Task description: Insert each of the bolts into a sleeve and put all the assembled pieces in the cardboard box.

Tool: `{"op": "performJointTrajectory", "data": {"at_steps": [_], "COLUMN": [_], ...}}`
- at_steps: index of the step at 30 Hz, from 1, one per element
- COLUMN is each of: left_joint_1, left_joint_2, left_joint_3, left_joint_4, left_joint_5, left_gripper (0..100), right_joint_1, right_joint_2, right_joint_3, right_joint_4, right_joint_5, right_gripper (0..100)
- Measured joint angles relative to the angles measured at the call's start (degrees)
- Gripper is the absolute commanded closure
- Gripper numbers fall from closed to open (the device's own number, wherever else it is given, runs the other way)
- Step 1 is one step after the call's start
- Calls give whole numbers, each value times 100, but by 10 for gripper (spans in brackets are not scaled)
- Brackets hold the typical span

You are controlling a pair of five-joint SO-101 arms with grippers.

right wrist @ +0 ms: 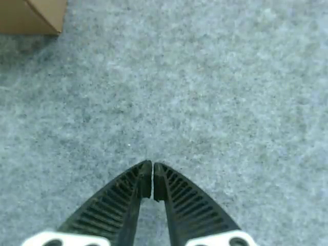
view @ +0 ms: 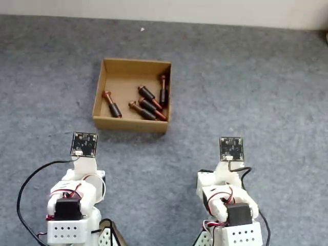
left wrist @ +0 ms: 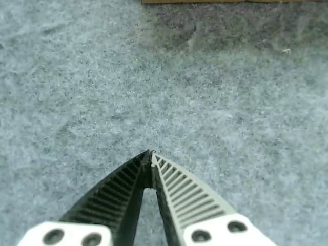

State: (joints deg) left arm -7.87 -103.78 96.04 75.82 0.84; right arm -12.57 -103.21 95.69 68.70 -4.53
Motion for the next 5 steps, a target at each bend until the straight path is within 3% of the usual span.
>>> {"op": "performJointTrajectory", "data": {"at_steps": [5], "left_joint_1": [0], "left_joint_2": [0], "left_joint_3": [0], "left_joint_4": [0], "left_joint_5": [0], "left_gripper": [991], "right_joint_1": [0], "right_joint_2": [0], "right_joint_3": [0], "right_joint_4": [0], "right_joint_5": [0], "right_gripper": [993]}}
